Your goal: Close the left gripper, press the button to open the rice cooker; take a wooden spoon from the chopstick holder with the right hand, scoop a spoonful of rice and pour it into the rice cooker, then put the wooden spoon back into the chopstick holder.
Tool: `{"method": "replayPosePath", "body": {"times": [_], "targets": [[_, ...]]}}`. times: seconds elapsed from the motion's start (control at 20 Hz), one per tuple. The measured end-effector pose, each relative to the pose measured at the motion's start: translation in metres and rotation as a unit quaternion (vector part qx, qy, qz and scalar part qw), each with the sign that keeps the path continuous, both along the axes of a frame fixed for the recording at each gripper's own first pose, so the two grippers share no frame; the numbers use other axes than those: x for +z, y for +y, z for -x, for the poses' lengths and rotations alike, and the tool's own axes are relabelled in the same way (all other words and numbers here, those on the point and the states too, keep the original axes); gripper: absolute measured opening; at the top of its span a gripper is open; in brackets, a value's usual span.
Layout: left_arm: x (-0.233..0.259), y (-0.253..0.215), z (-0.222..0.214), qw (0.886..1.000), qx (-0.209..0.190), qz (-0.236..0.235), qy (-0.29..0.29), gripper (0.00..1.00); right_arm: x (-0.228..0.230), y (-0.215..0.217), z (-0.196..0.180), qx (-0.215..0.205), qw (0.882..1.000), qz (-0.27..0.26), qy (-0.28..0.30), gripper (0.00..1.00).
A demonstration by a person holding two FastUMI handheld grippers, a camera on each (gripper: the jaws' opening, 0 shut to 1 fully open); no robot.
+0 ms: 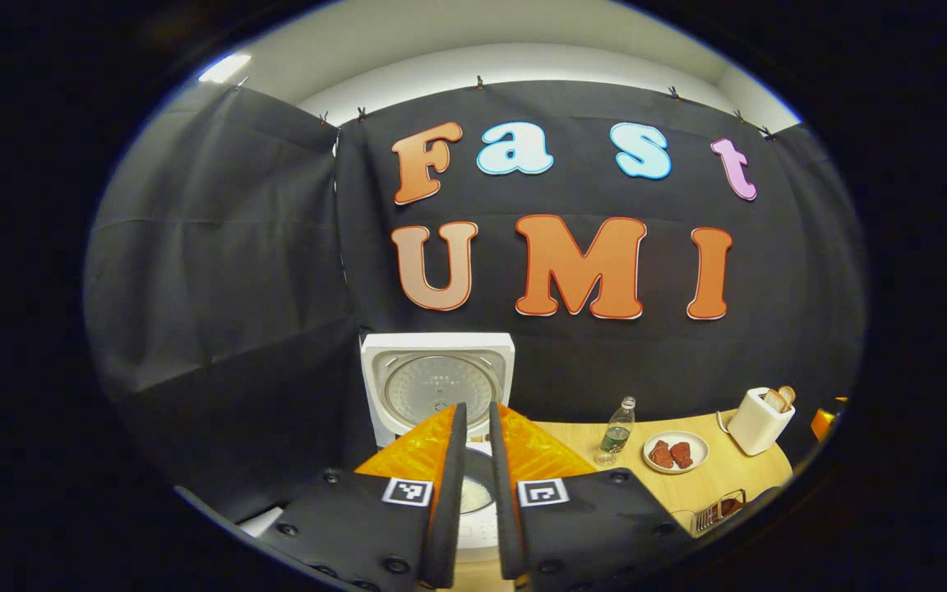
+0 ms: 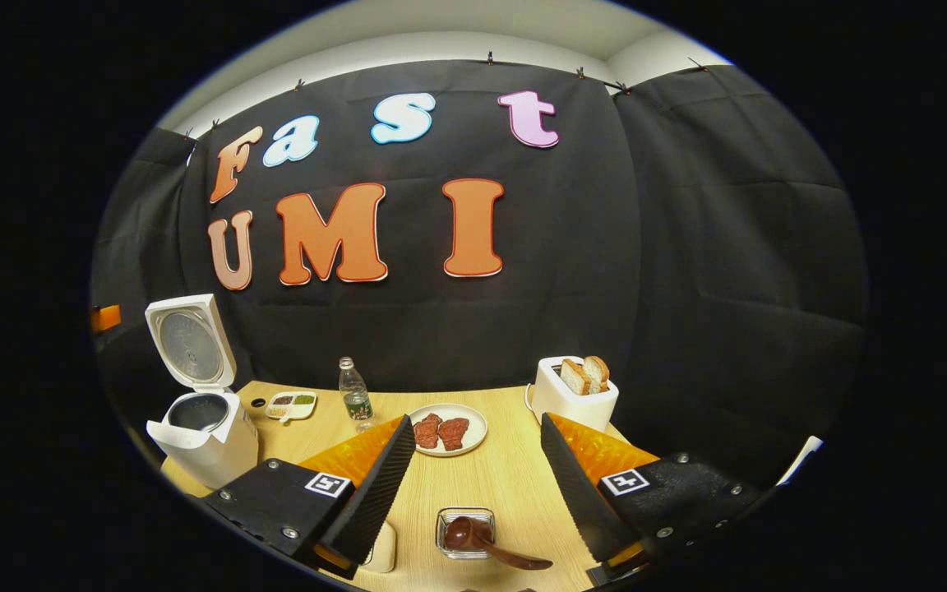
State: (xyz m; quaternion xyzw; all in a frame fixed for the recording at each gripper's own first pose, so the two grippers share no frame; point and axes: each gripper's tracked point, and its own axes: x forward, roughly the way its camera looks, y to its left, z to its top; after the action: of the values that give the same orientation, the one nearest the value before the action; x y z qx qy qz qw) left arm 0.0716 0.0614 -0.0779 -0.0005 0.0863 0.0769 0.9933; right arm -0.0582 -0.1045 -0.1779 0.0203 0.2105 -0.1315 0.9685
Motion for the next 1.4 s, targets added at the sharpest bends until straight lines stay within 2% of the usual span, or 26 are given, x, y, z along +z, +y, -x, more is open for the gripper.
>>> {"method": "replayPosePath", "body": {"times": [0.15, 0.3, 0.4, 0.65, 0.85, 0.9, 1.15, 1.4], "targets": [[0.001, -0.019, 0.011, 1.0, -0.01, 0.002, -0.009, 0.46, -0.01, -0.006, 0.005, -0.001, 1.0, -0.004, 0.009, 0.95], [0.002, -0.037, 0.022, 1.0, -0.023, 0.002, -0.02, 0.8, -0.017, -0.015, 0.008, -0.007, 1.0, -0.01, 0.014, 0.95], [0.003, -0.043, 0.029, 0.999, -0.022, -0.005, -0.027, 0.86, -0.025, -0.017, 0.012, -0.009, 1.0, -0.015, 0.021, 0.95], [0.008, -0.06, 0.041, 0.999, -0.019, -0.007, -0.05, 0.85, -0.053, -0.029, 0.019, -0.015, 0.999, -0.019, 0.044, 0.95], [-0.003, -0.071, 0.047, 0.999, -0.017, -0.015, -0.039, 1.0, -0.084, -0.034, 0.03, -0.026, 0.996, -0.051, 0.071, 0.95], [-0.005, -0.074, 0.048, 0.999, -0.018, -0.015, -0.035, 0.96, -0.094, -0.035, 0.033, -0.029, 0.994, -0.06, 0.082, 0.95], [-0.012, -0.083, 0.058, 0.999, -0.016, -0.019, -0.024, 0.99, -0.128, -0.025, 0.06, -0.044, 0.99, -0.092, 0.095, 0.95], [-0.014, -0.097, 0.055, 0.999, -0.039, -0.033, -0.012, 0.96, -0.155, -0.02, 0.075, -0.052, 0.989, -0.106, 0.092, 0.95]]}}
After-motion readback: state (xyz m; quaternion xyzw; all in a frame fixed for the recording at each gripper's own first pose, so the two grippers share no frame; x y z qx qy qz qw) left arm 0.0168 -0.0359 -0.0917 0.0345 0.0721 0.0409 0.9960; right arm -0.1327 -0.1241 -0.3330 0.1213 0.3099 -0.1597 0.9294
